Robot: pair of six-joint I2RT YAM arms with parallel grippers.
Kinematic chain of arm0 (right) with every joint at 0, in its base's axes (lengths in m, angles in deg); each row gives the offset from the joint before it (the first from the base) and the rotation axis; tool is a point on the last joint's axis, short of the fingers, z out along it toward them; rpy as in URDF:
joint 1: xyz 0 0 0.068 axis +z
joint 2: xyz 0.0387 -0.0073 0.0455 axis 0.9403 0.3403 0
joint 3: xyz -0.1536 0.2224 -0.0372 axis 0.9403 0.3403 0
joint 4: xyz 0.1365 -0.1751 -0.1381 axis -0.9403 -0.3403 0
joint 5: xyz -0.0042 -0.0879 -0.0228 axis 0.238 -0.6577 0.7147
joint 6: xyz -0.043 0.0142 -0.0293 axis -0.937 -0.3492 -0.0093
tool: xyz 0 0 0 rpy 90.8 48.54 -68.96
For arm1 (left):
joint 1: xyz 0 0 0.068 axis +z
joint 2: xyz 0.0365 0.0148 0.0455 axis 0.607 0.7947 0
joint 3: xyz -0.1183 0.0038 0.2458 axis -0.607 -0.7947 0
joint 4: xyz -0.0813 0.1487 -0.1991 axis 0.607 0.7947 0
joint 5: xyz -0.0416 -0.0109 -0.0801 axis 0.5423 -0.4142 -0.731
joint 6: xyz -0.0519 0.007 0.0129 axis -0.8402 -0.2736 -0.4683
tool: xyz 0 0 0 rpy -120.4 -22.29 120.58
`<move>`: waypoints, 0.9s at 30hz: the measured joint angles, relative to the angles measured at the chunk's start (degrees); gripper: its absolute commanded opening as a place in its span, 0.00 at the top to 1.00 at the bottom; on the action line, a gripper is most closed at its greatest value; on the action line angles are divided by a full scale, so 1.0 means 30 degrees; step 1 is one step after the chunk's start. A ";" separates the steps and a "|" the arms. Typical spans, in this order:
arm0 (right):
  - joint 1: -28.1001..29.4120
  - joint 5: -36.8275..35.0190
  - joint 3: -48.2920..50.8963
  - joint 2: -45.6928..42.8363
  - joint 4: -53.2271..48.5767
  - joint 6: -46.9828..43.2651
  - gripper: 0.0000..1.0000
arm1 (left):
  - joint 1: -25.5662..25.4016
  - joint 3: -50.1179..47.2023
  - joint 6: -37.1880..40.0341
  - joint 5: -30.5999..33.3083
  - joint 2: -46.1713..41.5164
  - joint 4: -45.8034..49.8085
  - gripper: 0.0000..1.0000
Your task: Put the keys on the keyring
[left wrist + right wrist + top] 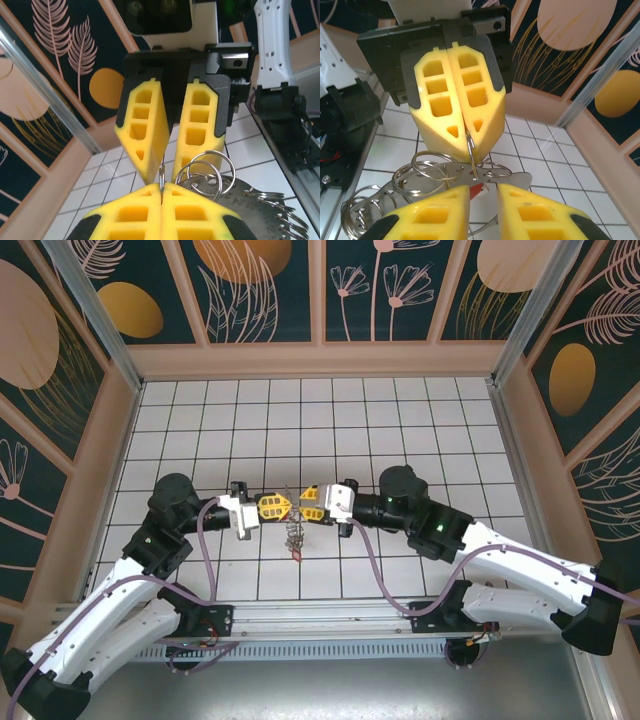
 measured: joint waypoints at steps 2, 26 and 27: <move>0.0000 0.0189 0.0000 0.0022 0.0073 0.0102 0.78 | 0.0000 0.0000 -0.0299 -0.0357 0.0044 -0.0444 1.00; -0.0007 0.1384 -0.0080 0.0401 0.0255 0.0313 1.00 | 0.0000 -0.0393 -0.0743 -0.1056 0.0240 -0.1100 1.00; -0.0007 0.1392 -0.0080 0.0423 0.0255 0.0262 1.00 | 0.0000 -0.0393 -0.0714 -0.1056 0.0240 -0.1078 1.00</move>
